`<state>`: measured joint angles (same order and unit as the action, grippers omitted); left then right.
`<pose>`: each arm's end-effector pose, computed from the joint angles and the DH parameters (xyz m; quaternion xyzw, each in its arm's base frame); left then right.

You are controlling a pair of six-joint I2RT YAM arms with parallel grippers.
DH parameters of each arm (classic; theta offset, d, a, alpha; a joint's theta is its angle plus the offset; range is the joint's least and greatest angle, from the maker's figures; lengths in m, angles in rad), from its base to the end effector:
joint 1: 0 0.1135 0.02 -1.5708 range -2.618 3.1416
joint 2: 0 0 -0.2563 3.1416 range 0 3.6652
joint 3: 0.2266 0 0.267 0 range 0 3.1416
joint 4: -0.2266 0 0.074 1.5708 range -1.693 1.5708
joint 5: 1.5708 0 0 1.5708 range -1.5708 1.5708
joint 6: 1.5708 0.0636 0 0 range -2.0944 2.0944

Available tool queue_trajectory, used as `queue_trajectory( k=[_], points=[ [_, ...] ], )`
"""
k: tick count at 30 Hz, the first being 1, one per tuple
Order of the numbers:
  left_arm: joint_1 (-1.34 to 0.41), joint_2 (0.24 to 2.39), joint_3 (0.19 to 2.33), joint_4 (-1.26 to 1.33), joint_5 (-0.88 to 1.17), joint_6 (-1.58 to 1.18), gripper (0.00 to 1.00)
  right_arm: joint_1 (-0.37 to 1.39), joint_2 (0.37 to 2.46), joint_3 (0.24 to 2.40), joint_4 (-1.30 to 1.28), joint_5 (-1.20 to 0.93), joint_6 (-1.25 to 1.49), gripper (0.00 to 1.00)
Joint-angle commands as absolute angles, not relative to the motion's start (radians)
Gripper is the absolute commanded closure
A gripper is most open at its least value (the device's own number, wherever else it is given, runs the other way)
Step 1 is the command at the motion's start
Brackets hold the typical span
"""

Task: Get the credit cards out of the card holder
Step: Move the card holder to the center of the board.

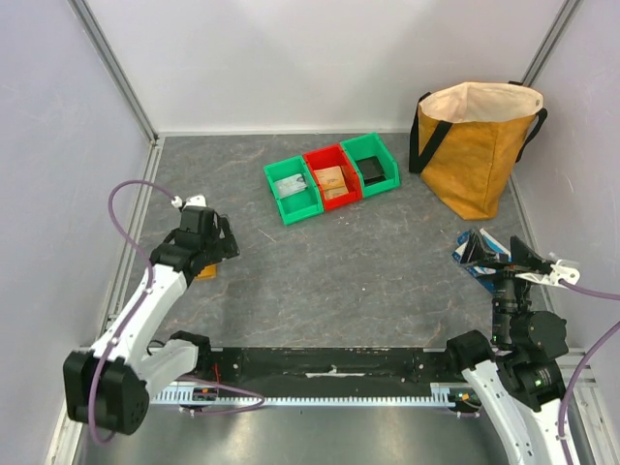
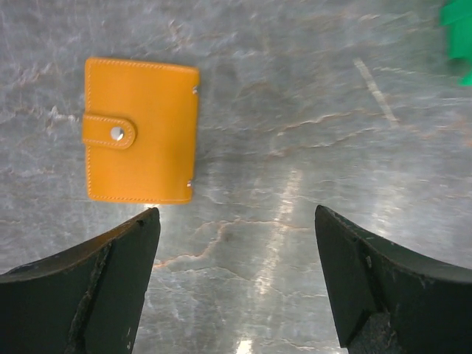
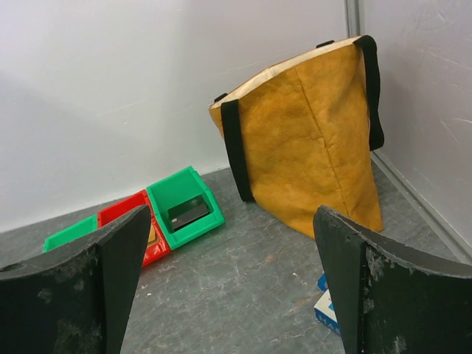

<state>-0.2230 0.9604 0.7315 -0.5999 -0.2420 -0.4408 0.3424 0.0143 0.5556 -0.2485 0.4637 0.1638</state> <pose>0.2295 -0.0364 0.2228 -0.1440 0.9149 -0.0109 0.3769 0.0860 0.0004 0.3404 0.1319 0.5946 0.0630 0.7906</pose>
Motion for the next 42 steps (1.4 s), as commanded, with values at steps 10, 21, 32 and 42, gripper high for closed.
queue_trajectory(
  k=[10,21,32,42],
  points=[
    [0.167,1.251,0.772,-0.499,-0.005,-0.394,0.12,0.39,0.006,0.558,-0.25,0.431,0.15,0.02],
    [0.261,1.494,0.851,-0.486,0.054,-0.348,0.2,0.399,0.005,0.563,-0.258,0.425,0.147,0.02],
    [0.181,1.506,0.821,-0.489,0.216,-0.334,0.5,0.408,0.006,0.563,-0.256,0.419,0.146,0.02],
    [-0.193,1.453,0.72,-0.345,0.288,-0.604,0.53,0.408,0.018,0.566,-0.258,0.402,0.146,0.02]
  ],
)
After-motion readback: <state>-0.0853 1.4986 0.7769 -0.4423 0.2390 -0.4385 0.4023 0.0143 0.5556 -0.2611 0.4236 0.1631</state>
